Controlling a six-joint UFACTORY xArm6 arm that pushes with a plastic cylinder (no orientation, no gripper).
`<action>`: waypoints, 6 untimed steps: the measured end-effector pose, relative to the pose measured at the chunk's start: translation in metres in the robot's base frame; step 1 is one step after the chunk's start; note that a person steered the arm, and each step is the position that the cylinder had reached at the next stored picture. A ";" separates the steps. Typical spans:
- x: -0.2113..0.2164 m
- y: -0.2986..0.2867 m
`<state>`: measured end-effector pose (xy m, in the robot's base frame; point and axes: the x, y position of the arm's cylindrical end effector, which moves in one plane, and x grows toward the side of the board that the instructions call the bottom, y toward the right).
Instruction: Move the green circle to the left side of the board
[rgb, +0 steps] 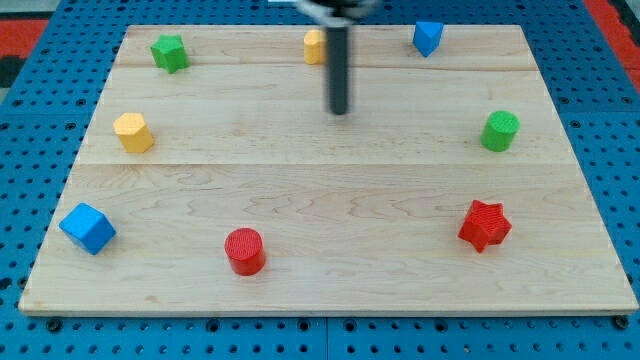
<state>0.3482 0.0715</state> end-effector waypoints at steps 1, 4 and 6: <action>-0.018 0.102; 0.063 0.082; -0.007 -0.013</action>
